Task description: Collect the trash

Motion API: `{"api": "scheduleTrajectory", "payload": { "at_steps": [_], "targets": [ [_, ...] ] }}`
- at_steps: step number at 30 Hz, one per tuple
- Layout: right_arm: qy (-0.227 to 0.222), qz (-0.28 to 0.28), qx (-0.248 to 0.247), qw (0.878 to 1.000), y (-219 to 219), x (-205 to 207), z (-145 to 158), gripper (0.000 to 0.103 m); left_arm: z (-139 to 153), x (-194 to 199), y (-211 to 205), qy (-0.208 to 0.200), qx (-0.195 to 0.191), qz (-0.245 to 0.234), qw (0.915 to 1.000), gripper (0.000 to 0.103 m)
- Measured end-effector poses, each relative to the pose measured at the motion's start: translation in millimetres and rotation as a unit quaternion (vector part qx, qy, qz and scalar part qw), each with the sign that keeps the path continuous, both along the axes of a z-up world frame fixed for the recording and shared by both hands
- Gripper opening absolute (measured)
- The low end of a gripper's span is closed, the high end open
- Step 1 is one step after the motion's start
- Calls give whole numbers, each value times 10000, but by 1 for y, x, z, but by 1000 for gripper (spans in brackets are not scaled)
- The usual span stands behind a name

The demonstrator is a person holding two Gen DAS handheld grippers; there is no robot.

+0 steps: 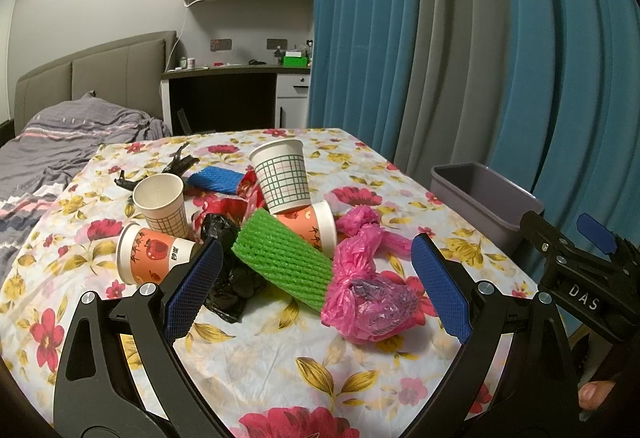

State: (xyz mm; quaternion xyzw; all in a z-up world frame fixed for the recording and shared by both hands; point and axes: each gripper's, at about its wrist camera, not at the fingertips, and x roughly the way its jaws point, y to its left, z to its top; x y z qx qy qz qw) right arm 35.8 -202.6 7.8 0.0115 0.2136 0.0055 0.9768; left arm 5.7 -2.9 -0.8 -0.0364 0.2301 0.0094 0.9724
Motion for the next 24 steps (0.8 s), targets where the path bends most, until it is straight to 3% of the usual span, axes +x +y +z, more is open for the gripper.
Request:
{"api": "scheduleTrajectory", "payload": {
  "at_steps": [24],
  "targets": [
    [68,152,29,9999,6,3,-8,94,-5,3,2,3,-46,58,10000,94]
  ]
}}
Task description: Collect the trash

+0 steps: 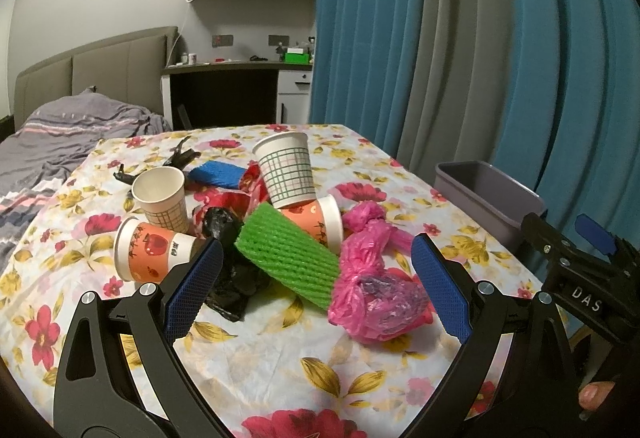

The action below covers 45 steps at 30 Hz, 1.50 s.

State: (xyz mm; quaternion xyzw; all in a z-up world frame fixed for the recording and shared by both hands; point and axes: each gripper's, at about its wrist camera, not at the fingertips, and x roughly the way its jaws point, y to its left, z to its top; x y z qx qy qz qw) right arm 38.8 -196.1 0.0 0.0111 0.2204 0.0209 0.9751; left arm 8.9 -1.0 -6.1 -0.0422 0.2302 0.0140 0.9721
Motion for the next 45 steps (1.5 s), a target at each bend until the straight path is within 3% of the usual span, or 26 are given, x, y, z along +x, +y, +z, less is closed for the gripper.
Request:
{"api": "scheduleTrajectory", "payload": {
  "at_steps": [29,34,45],
  "targets": [
    [303,547,-111,9980,46,8,-21,91,-12,-6,50,-77,-214,308,9993,94],
    [446,941,-133,9945,66,8,-32,80,-16,-12,66,-95,-158,483,9987,94],
    [847,1815,239,9794,96,9,-49,72,-19,-20,85,-177,-212,648,9975,94]
  ]
}}
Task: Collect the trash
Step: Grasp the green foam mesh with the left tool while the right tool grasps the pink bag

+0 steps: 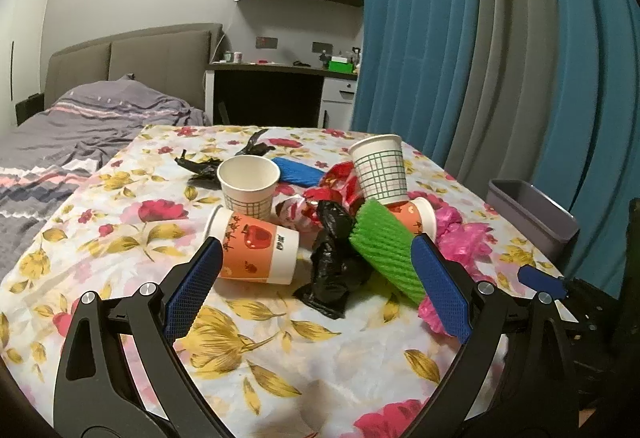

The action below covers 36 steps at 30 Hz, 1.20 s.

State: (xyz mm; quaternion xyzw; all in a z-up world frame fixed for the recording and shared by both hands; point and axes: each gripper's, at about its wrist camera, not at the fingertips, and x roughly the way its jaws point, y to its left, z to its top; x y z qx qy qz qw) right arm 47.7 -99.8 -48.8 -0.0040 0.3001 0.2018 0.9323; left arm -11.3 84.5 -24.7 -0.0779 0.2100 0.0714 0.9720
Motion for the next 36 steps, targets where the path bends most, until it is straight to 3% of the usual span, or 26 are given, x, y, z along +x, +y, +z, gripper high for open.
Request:
{"api": "scheduleTrajectory", "payload": {
  "at_steps": [6,9,12,16,20,21,30,36],
  "targets": [
    [-9,238,-68,9997,9,-8,0,72,-2,-4,9,-2,-57,120,9999,93],
    [221,256,-129,9993,13,-1,-12,69,-3,-4,7,10,-66,79,9999,94],
    [431,344,-108,9984,14,2,-23,53,-5,-5,4,40,-49,31,10000,94],
    [618,550,3,9966,16,1,-31,41,-6,-5,2,52,-81,-4,10000,93],
    [753,654,143,9949,14,2,-35,16,-6,-5,-1,45,-99,-65,9999,93],
    [731,645,149,9951,12,1,-35,13,-7,-4,-3,51,-88,-90,9999,93],
    [244,219,58,9994,-26,-16,-18,11,-16,16,-27,254,-149,-403,9988,93],
    [86,-174,218,9996,-60,-13,-6,11,-32,46,-45,609,-342,-656,9954,82]
  ]
}}
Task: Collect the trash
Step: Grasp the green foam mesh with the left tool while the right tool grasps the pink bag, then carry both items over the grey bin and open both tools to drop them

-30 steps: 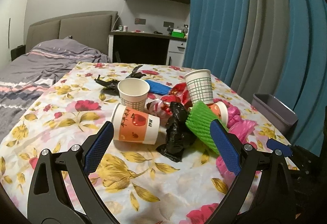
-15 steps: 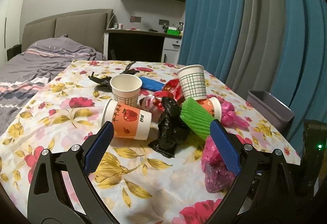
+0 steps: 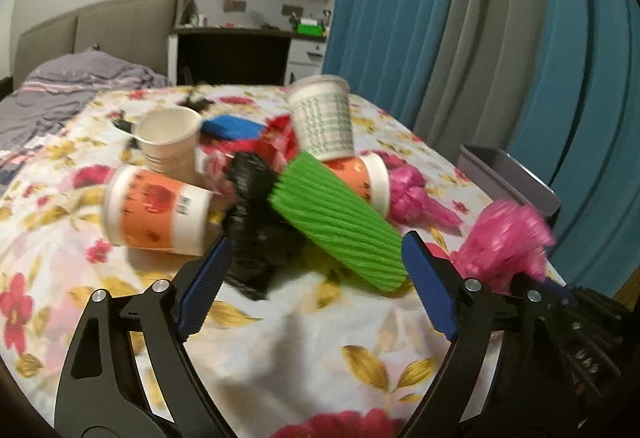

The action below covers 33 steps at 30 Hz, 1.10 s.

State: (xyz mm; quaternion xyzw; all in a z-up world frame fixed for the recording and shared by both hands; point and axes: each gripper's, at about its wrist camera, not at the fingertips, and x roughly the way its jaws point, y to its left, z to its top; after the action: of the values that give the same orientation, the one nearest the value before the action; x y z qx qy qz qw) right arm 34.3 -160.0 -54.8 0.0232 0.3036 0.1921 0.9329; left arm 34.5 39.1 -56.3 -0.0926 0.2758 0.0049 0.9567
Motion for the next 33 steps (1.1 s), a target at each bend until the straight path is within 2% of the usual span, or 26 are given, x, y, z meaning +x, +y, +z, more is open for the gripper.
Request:
{"api": "scheduleTrajectory", "payload": {
  "at_steps": [4,6,7,10,12,18,20,28,33],
  "targets": [
    [-32,-117,69,9999,-13,0,2,11,-12,20,-9,328,-119,-92,9993,75],
    [-28,-136,92,9999,-16,0,1,11,-18,28,-9,509,-233,-134,9983,66],
    [-19,-143,104,9998,-17,0,1,11,-21,31,-8,575,-330,-139,9977,65],
    [-16,-159,138,9998,-19,2,1,11,-27,40,-7,770,-525,-198,9955,52],
    [-7,-174,179,9997,-21,3,2,11,-32,44,-8,884,-633,-253,9937,37],
    [-5,-202,212,9996,-25,4,3,11,-30,42,-12,807,-832,-415,9924,15],
    [-16,-217,226,9995,-27,4,4,11,-24,36,-15,702,-829,-466,9930,13],
    [-53,-323,305,9990,-36,7,8,11,11,6,-36,175,-382,-707,9966,11],
    [-134,-383,349,9986,-43,7,14,11,29,2,-50,-11,-227,-865,9960,11]
  ]
}}
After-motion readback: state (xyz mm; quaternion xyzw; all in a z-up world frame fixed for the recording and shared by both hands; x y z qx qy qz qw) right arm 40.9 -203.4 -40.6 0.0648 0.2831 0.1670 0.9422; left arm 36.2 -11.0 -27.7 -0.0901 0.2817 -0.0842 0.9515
